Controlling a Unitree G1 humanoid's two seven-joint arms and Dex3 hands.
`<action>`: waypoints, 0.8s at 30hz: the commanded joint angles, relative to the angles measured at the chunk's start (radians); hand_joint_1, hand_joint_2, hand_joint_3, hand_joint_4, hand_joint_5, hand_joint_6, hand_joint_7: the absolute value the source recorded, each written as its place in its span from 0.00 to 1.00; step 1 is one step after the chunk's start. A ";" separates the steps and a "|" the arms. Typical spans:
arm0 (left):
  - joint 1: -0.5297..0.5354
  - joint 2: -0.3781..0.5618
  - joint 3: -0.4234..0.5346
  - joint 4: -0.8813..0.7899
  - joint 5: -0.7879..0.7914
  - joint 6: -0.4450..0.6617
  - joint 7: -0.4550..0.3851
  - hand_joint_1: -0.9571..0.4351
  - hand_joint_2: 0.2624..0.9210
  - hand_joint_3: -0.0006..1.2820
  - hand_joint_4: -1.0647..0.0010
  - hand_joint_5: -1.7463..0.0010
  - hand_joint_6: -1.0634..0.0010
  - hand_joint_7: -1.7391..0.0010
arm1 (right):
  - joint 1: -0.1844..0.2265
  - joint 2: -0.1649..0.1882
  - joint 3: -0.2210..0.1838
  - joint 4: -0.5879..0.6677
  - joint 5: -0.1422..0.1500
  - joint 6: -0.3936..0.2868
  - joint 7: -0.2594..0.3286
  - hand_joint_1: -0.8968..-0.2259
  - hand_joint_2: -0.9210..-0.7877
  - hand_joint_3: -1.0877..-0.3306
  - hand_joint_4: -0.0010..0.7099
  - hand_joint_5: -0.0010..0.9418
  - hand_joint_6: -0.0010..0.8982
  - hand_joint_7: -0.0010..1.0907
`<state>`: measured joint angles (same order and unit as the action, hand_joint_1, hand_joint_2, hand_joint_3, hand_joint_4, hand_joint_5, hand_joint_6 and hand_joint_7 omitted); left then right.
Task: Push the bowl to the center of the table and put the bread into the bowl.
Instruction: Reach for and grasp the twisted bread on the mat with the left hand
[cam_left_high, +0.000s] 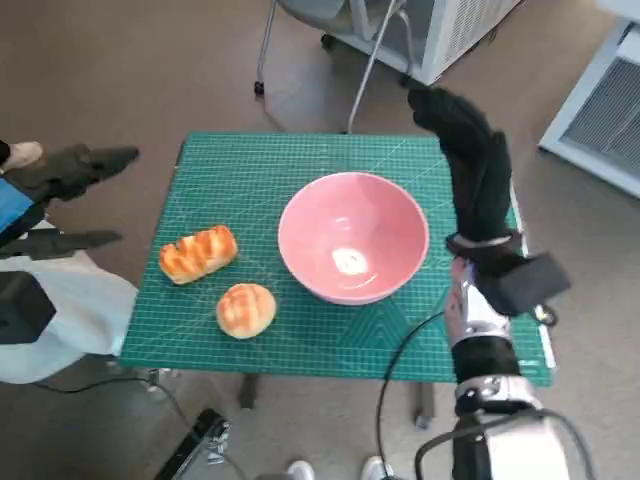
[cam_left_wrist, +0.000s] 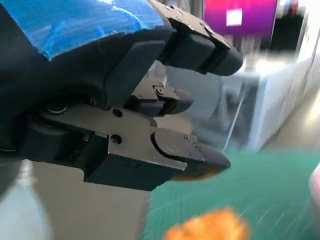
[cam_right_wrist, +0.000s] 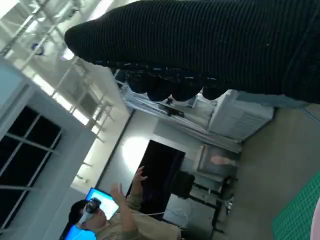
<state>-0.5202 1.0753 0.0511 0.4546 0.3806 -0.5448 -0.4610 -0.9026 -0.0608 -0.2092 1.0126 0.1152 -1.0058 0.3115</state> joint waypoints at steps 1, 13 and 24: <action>-0.051 0.025 -0.065 -0.001 0.064 0.012 -0.039 0.78 0.92 0.00 0.77 1.00 0.69 0.96 | 0.041 0.007 0.024 -0.024 -0.010 -0.003 -0.009 0.68 0.00 0.62 0.61 0.01 0.22 0.71; -0.102 -0.029 -0.148 -0.072 0.169 0.201 -0.097 0.68 0.85 0.00 0.85 1.00 0.75 0.99 | 0.051 -0.006 0.052 -0.038 -0.011 -0.007 -0.013 0.64 0.00 0.63 0.60 0.01 0.21 0.72; -0.060 -0.169 -0.181 -0.164 0.207 0.520 -0.092 0.48 0.88 0.01 0.87 1.00 0.78 1.00 | 0.058 -0.011 0.058 -0.038 -0.002 -0.007 -0.015 0.63 0.00 0.63 0.60 0.01 0.20 0.73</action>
<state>-0.6003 0.9372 -0.1102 0.3065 0.5730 -0.0746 -0.5627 -0.8756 -0.0691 -0.1526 0.9649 0.1139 -1.0161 0.3034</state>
